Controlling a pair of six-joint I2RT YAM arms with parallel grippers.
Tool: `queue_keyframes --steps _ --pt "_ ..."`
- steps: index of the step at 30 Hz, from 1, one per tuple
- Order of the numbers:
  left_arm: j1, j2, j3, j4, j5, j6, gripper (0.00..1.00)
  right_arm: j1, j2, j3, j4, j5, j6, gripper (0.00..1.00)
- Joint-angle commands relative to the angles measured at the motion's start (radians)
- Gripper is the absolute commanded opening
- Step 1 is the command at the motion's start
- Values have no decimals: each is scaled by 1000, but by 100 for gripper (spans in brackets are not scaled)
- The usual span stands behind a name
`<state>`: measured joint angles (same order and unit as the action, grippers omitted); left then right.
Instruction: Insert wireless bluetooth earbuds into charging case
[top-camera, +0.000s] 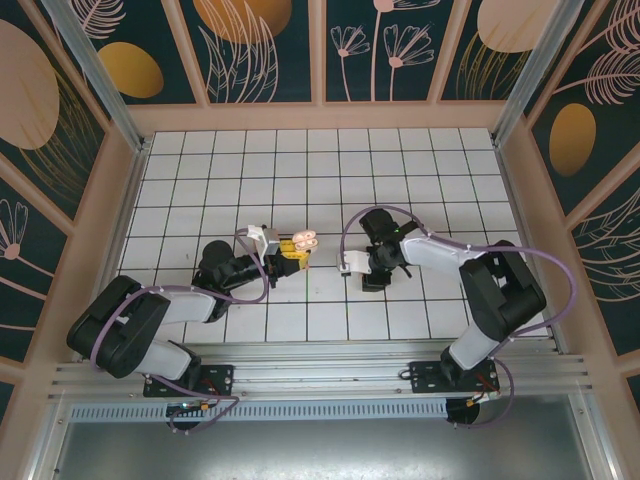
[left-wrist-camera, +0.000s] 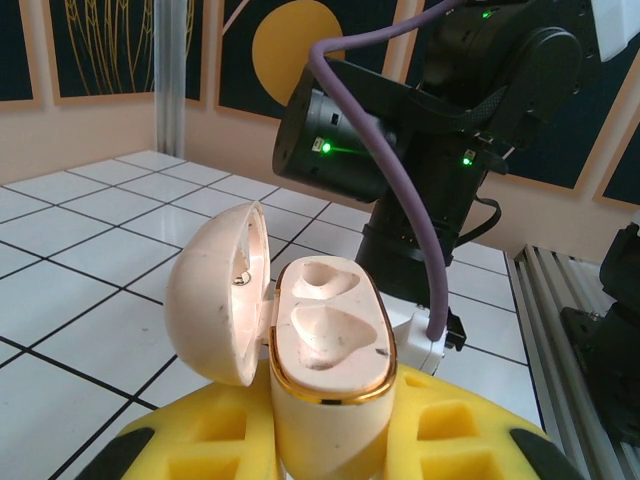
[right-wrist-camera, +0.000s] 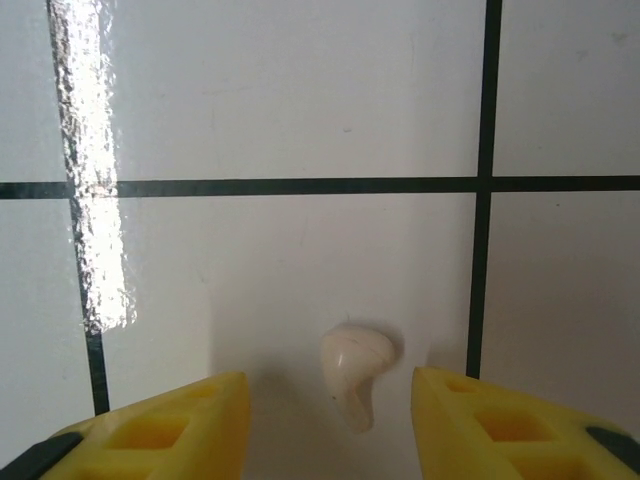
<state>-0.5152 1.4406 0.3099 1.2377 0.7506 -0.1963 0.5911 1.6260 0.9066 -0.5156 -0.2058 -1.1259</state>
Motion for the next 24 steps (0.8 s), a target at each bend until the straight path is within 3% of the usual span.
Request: queue_keyframes --steps 1,24 --pt "6 5 4 32 0 -3 18 8 30 37 8 -10 -18 46" --pt "7 20 47 -71 1 67 17 -10 62 59 14 -5 8 18"
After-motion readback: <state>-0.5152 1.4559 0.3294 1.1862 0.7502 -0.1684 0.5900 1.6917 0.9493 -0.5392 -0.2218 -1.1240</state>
